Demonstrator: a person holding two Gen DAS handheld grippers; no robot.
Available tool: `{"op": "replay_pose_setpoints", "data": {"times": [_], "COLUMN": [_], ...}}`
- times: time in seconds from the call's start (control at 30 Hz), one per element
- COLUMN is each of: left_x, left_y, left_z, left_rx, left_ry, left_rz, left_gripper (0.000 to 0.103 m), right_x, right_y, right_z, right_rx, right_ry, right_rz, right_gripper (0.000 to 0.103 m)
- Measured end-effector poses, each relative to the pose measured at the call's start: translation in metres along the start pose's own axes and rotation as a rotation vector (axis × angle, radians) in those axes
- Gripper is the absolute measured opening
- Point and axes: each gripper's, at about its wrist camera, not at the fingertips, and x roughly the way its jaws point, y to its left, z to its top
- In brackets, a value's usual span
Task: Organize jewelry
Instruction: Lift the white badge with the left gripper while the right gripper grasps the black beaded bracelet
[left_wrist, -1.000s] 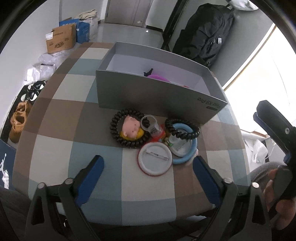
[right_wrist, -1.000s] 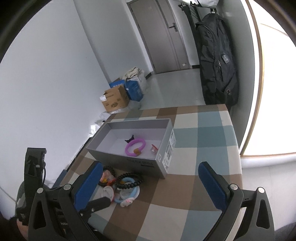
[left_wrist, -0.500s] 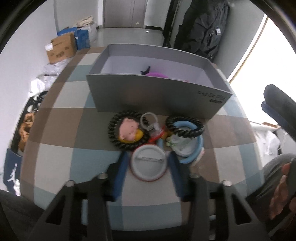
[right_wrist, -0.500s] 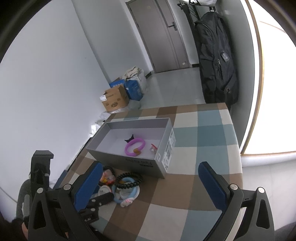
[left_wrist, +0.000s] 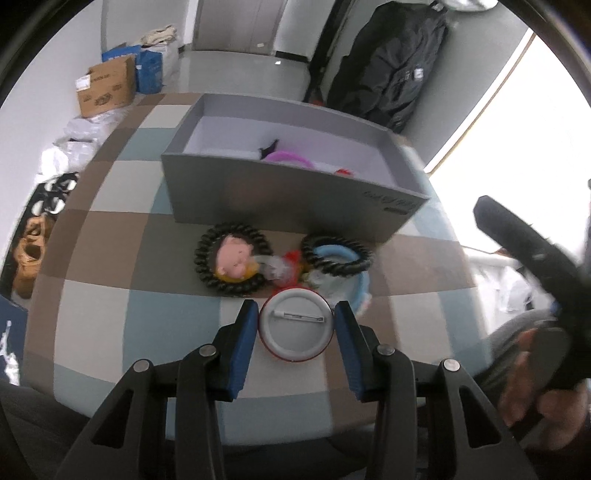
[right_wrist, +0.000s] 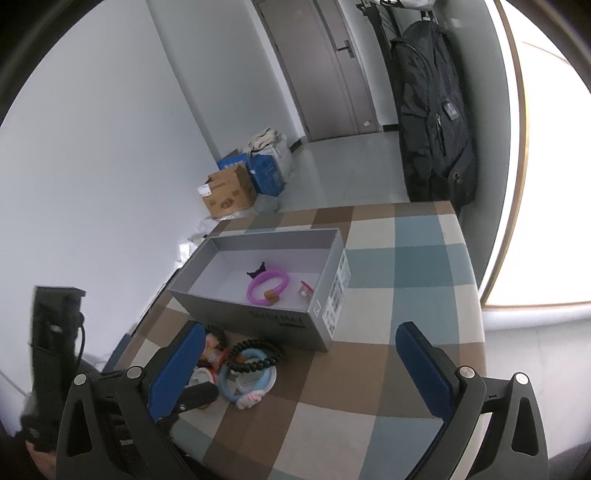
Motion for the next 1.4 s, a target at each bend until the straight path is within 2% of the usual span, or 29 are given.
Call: {"op": "replay_pose_setpoints", "data": {"times": [0.13,0.37,0.6,0.93,1.03,1.13,1.2,1.27,1.4], "left_x": [-0.012,-0.028,-0.034,-0.030,-0.031,-0.029,-0.029,-0.028,-0.027], "left_y": [0.001,0.019,0.044,0.065,0.066,0.066,0.066,0.067,0.067], "left_z": [0.002,0.010,0.023,0.028,0.027,0.027,0.027,0.027,0.028], "left_rx": [-0.021,-0.104,-0.201,-0.267,-0.265,-0.263,-0.264,-0.269,-0.272], "left_ry": [-0.024,-0.080,-0.121,-0.112,-0.106,-0.095,-0.091,-0.088,-0.086], "left_rz": [-0.061,-0.147,-0.168,-0.198,-0.201,-0.214,-0.216,-0.217,-0.211], "left_gripper": [0.037,0.037,0.037,0.037,0.037,0.037,0.037,0.037,0.037], "right_x": [0.003,0.018,0.043,0.072,0.079,0.083,0.084,0.085,0.081], "right_y": [-0.004,-0.005,0.009,0.031,0.034,0.035,0.037,0.038,0.033], "right_z": [-0.001,-0.006,-0.015,-0.020,-0.020,-0.020,-0.020,-0.021,-0.021], "right_rx": [0.026,0.075,0.062,-0.009,-0.030,-0.050,-0.061,-0.073,-0.053], "right_ry": [0.022,0.122,0.214,0.273,0.282,0.276,0.283,0.284,0.281], "right_rz": [0.016,0.080,0.141,0.129,0.109,0.087,0.092,0.088,0.098], "right_gripper": [0.103,0.103,0.101,0.089,0.078,0.074,0.067,0.054,0.051]}}
